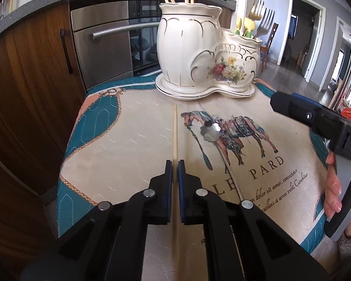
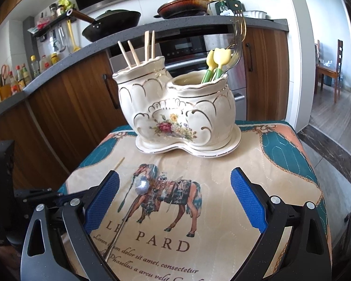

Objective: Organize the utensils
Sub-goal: 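Grasp the last chopstick with the left tool while the right tool grasps the silver spoon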

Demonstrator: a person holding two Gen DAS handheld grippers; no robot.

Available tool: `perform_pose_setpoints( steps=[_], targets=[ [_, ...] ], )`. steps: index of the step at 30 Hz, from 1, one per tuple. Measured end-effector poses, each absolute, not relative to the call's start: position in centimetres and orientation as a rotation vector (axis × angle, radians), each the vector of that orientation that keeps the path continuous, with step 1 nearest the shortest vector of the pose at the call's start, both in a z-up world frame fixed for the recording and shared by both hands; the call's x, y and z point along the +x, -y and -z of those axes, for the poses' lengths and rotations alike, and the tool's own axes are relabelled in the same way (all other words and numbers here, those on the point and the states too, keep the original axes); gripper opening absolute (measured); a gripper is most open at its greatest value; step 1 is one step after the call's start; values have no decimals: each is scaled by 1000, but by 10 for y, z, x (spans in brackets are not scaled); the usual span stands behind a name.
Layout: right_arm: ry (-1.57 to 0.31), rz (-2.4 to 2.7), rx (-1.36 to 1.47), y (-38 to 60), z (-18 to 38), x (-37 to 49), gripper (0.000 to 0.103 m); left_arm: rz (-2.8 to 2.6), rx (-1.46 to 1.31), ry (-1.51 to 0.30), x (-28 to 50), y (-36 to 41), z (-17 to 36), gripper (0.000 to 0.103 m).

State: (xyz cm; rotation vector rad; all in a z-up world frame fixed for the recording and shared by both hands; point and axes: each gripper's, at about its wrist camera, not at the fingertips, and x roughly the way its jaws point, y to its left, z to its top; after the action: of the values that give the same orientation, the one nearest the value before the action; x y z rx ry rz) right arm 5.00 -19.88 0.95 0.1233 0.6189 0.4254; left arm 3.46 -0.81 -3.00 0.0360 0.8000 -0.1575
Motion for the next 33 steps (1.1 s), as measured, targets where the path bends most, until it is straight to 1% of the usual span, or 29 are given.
perform_pose_setpoints(
  steps=[8,11,13,14,16,17,19,22,23,25,27,30,32,33],
  targets=[
    [-662,-406,50,188,-7,48,95,166,-19,-749,33,-6,25,5],
    [-723,-446,44,179,-6,45,92,177,-67,-693,29,-16,19,5],
    [-764,-470,41,172,-2,42,81,176,-90,-657,27,-23,16,5],
    [-785,-480,31,167,1,40,78,178,-97,-652,27,-25,16,5],
    [-818,-503,0,155,7,33,64,193,-114,-655,29,-28,17,5],
    [-831,-515,-14,150,10,30,61,198,-120,-654,29,-29,17,5],
    [-866,-548,-34,140,16,24,48,215,-135,-652,29,-31,18,5],
    [-900,-564,-44,130,23,18,39,242,-156,-654,29,-33,19,5],
    [-900,-555,-58,127,23,18,37,246,-160,-654,30,-33,19,5],
    [-895,-524,-86,123,24,19,30,252,-162,-654,30,-32,20,5],
    [-891,-501,-110,119,24,22,25,254,-162,-652,30,-32,20,5],
    [-875,-471,-146,111,25,24,21,255,-162,-647,29,-32,19,5],
    [-874,-471,-157,108,24,24,17,257,-161,-651,29,-32,20,5],
    [-877,-483,-155,107,23,23,13,257,-161,-652,29,-31,20,5]
  ],
)
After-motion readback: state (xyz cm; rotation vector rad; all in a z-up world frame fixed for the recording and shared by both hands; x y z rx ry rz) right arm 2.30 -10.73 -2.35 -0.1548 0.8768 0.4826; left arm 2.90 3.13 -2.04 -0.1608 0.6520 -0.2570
